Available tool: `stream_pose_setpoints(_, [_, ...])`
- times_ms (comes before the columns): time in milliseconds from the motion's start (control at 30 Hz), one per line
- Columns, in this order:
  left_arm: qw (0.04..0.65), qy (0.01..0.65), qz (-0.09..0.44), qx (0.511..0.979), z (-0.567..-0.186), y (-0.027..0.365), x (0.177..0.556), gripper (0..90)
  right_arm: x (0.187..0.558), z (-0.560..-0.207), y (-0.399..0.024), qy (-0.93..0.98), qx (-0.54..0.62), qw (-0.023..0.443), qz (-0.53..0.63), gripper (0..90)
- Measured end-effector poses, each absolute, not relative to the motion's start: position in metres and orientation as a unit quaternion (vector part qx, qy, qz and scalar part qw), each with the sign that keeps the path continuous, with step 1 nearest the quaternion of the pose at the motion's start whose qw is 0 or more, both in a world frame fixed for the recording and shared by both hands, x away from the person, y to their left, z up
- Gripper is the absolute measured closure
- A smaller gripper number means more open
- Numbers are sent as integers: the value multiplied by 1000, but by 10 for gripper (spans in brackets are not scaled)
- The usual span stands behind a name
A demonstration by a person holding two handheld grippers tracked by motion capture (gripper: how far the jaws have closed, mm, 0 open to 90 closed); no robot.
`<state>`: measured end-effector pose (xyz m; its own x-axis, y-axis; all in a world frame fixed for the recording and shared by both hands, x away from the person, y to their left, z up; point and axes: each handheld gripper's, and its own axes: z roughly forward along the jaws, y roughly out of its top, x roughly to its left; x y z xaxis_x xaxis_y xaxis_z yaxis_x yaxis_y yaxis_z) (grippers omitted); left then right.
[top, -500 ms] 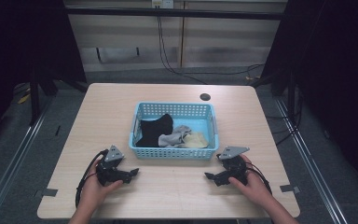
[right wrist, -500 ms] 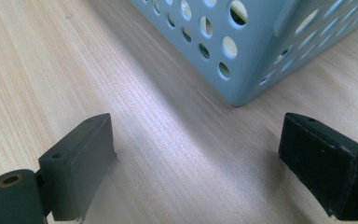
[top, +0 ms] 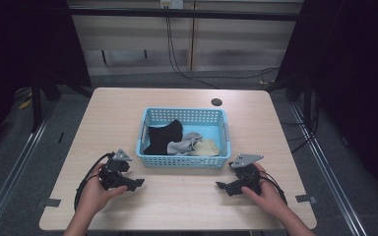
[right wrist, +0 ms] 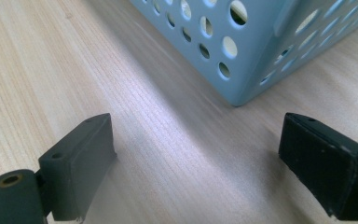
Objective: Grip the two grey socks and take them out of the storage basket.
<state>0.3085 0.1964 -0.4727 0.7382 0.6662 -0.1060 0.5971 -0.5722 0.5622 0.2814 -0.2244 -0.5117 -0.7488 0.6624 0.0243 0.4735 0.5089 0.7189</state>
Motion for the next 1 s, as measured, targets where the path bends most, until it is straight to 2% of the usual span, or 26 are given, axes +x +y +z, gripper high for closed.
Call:
stream_pose_setpoints(67, [271,344,55,897,-457,192,309,212,281,-512,-224,859,331,128,369,99])
stream_pose_setpoints(233, [238,334,1,912,-427,181,314,214,281,-512,-224,859,330,128,369,99])
stream_pose_setpoints(367, [226,333,-13,915,-405,172,321,217,281,-512,-224,859,331,128,369,100])
stream_pose_setpoints(633, [252,314,-1,915,-371,135,345,217,281,-512,-224,859,331,128,369,100])
stream_pose_setpoints(800, [277,307,10,910,-366,104,364,220,281,-512,-224,859,331,128,369,99])
stream_pose_setpoints(1000, [287,318,20,903,-381,69,385,238,281,-512,-224,858,333,127,369,99])
